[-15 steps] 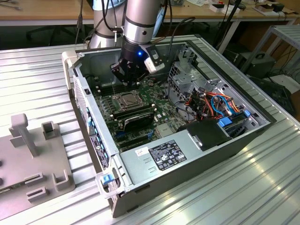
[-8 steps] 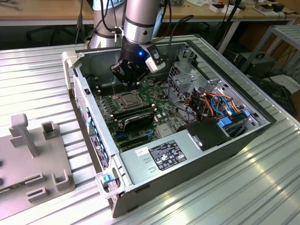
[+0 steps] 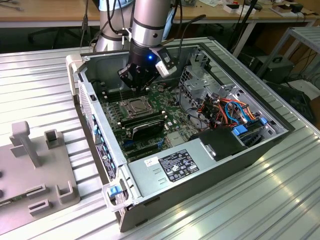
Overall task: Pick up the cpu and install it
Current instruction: 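Install the first cpu locking lever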
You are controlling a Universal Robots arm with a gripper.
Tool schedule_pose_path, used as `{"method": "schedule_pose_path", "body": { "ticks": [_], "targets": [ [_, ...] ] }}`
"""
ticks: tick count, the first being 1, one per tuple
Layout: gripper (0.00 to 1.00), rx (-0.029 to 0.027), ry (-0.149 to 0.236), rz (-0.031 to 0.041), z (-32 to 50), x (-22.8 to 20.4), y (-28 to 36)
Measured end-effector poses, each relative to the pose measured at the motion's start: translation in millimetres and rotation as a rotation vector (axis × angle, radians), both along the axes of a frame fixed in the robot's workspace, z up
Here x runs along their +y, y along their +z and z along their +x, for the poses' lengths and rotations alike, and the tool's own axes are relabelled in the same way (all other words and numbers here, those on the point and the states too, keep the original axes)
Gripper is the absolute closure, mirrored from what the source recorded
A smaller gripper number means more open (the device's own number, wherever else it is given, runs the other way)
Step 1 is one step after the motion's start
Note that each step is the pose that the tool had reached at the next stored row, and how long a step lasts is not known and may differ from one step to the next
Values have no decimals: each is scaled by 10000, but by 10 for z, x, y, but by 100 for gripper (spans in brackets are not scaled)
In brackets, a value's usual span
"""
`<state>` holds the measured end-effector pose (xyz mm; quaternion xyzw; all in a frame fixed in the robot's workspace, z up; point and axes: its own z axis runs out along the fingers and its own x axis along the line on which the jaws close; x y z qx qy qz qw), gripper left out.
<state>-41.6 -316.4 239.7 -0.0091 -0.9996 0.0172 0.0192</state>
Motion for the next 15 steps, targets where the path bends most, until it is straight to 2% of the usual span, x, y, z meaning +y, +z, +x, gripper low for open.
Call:
{"method": "schedule_pose_path", "body": {
  "ticks": [12, 15],
  "targets": [
    [89, -55, 148, 0, -187, 0, 0],
    [89, -114, 152, 0, -193, 0, 21]
  ]
}}
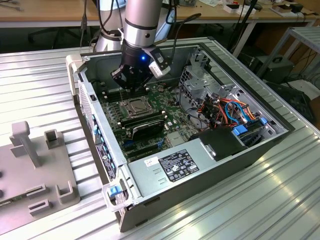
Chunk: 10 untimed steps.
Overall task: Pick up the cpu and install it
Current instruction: 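Install the first cpu locking lever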
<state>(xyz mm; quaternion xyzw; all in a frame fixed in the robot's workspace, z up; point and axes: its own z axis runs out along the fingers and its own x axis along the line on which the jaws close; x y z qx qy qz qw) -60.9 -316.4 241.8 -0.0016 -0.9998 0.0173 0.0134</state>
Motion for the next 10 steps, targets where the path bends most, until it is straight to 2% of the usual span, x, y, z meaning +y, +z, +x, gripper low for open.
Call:
{"method": "schedule_pose_path", "body": {
  "ticks": [1, 6, 10],
  "targets": [
    [89, -32, 1, -1, 0, 0, 34],
    [89, -122, 1, -1, 0, 0, 144],
    [89, -198, 1, 0, 0, 0, 208]
  ]
}}
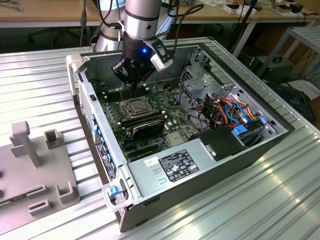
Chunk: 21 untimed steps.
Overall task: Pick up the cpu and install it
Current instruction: 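Install the first cpu locking lever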
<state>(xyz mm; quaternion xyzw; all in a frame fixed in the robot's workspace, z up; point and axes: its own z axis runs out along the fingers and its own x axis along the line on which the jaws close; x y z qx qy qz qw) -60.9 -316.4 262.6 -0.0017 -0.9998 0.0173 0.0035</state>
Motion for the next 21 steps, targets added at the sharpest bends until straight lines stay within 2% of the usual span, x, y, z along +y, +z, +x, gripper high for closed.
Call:
{"method": "schedule_pose_path", "body": {
  "ticks": [13, 15, 21],
  "targets": [
    [89, -17, 0, -1, -1, 0, 1],
    [89, -17, -2, -2, -17, 0, 2],
    [89, -31, -1, 0, -151, 0, 0]
  ]
}}
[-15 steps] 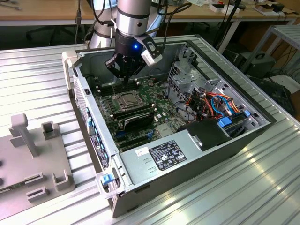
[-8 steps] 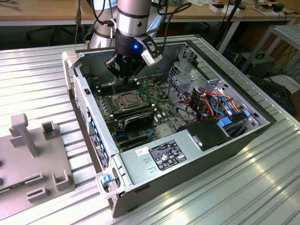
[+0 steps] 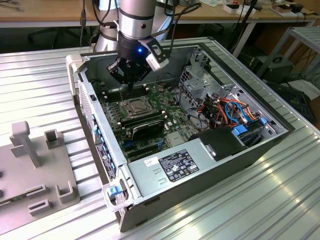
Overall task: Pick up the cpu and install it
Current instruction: 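Install the first cpu locking lever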
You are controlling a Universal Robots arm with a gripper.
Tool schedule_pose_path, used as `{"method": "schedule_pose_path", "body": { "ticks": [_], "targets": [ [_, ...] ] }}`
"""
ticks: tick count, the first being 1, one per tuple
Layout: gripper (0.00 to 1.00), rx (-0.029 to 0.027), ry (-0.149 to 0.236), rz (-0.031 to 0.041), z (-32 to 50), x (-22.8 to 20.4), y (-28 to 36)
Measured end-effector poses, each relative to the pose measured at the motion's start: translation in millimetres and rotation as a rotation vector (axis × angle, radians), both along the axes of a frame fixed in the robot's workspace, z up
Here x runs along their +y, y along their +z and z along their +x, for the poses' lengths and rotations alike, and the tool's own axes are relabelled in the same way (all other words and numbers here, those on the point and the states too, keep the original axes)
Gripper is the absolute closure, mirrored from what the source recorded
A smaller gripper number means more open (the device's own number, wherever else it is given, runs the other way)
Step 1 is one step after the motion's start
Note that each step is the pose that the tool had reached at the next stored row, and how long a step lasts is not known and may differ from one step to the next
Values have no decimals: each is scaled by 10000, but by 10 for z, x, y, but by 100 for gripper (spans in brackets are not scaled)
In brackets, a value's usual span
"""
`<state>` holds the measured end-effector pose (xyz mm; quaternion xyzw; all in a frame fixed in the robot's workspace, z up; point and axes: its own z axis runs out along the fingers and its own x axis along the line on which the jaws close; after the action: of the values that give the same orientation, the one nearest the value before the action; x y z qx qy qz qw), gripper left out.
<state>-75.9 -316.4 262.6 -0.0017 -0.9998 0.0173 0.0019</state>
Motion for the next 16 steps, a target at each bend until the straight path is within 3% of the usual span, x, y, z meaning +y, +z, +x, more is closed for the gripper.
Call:
{"method": "schedule_pose_path", "body": {
  "ticks": [12, 16],
  "targets": [
    [89, -49, 19, -1, -324, 0, 0],
    [89, -51, 20, 16, -331, -1, 1]
  ]
}}
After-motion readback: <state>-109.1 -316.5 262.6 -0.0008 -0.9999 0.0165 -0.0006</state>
